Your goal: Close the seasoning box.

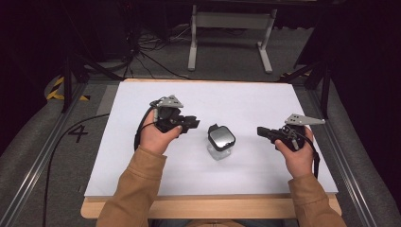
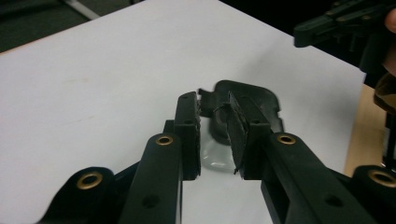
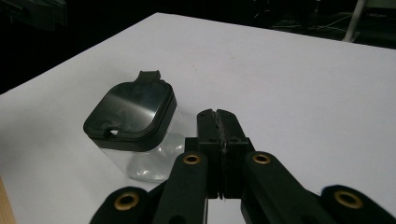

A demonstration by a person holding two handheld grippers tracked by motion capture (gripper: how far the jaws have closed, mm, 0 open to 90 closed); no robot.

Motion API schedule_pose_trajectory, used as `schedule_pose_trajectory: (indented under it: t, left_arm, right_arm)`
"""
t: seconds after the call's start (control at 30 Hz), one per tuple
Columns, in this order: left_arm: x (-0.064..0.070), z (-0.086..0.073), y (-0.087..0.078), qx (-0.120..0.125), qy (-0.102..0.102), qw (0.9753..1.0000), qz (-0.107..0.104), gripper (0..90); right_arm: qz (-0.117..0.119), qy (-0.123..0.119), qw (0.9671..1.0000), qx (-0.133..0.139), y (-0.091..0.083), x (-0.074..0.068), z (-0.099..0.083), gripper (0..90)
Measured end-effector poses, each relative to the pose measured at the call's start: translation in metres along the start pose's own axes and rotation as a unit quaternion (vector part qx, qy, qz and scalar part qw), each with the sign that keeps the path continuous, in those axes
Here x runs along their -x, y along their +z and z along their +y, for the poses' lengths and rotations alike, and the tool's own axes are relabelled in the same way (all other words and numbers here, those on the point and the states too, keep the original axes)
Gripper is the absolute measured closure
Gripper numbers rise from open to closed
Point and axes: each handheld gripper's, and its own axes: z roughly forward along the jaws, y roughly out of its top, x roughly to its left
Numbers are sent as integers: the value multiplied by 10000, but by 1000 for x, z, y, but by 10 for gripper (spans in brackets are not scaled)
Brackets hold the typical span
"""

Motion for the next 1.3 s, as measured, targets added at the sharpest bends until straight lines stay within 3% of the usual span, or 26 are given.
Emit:
schedule_pose_trajectory:
  t: [0.13,0.2,0.43,0.53,0.7,0.73,0.8,0.83,0.93,1.3]
  left_arm:
    - [-13,-9,-14,-197,-176,9988,413,690]
    - [-16,-13,-18,-229,-249,9981,521,681]
    - [-22,-25,-32,-368,-404,9961,690,650]
    - [-24,-30,-37,-479,-397,9948,807,619]
    - [-23,-34,-42,-483,-437,9943,847,608]
    - [-23,-35,-42,-505,-433,9941,854,605]
    - [-23,-37,-44,-534,-436,9938,875,604]
    - [-23,-38,-46,-537,-464,9934,896,603]
    - [-23,-39,-49,-514,-458,9936,895,606]
    - [-21,-37,-41,-575,-362,9940,856,597]
  right_arm:
    - [53,-40,9998,-167,8,1,1,899]
    - [74,-54,9995,-300,15,1,1,898]
    - [234,-249,9968,-717,39,0,-1,898]
    - [366,-409,9929,-1057,56,0,-5,898]
    - [487,-487,9891,-1300,73,-2,-10,899]
    - [543,-521,9870,-1423,82,-4,-13,899]
    - [582,-504,9863,-1457,84,-4,-14,899]
    - [656,-532,9839,-1572,91,-5,-17,899]
    - [709,-590,9812,-1696,98,-6,-21,899]
    - [580,-654,9806,-1752,97,-12,-22,899]
